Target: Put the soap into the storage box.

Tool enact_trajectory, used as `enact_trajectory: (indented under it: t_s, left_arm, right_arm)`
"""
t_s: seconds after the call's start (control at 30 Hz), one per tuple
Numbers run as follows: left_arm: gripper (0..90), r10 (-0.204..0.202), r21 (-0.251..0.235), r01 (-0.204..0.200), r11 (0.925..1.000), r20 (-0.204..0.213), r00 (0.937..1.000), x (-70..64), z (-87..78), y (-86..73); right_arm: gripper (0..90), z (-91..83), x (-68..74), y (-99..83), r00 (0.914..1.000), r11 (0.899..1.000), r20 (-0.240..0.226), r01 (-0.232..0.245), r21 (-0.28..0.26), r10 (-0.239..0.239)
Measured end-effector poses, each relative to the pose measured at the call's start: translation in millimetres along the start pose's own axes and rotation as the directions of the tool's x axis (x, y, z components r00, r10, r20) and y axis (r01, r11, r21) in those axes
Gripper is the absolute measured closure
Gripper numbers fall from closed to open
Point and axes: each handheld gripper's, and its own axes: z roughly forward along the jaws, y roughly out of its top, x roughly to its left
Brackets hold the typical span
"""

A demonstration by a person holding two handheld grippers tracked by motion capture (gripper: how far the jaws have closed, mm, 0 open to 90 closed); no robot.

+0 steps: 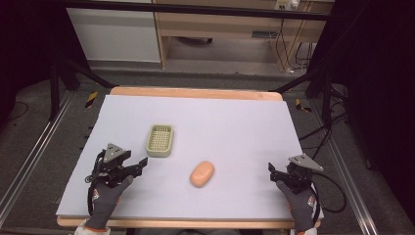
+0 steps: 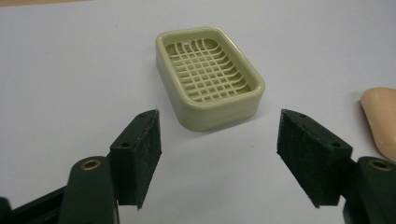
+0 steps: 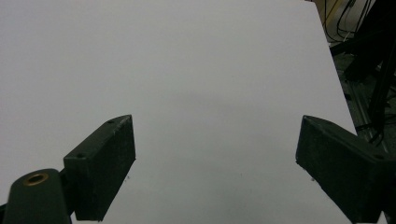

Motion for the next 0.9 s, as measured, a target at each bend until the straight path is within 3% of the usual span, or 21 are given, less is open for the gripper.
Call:
enact_trajectory:
  t_s: [0.53,0.9]
  left_arm:
    - [28.1,0.043,0.028,-0.044,0.9986,0.041,0.9982,-16.7,8.8,7.7]
    - [27.0,0.073,0.042,-0.076,0.9962,0.077,0.9944,-32.8,15.7,26.0]
  right_arm:
    - [10.4,-0.2,4.2,1.6,0.9999,1.000,-0.014,-0.006,0.003,0.006]
    - [9.8,-0.5,5.2,5.1,1.0000,1.000,-0.006,-0.006,-0.006,0.006]
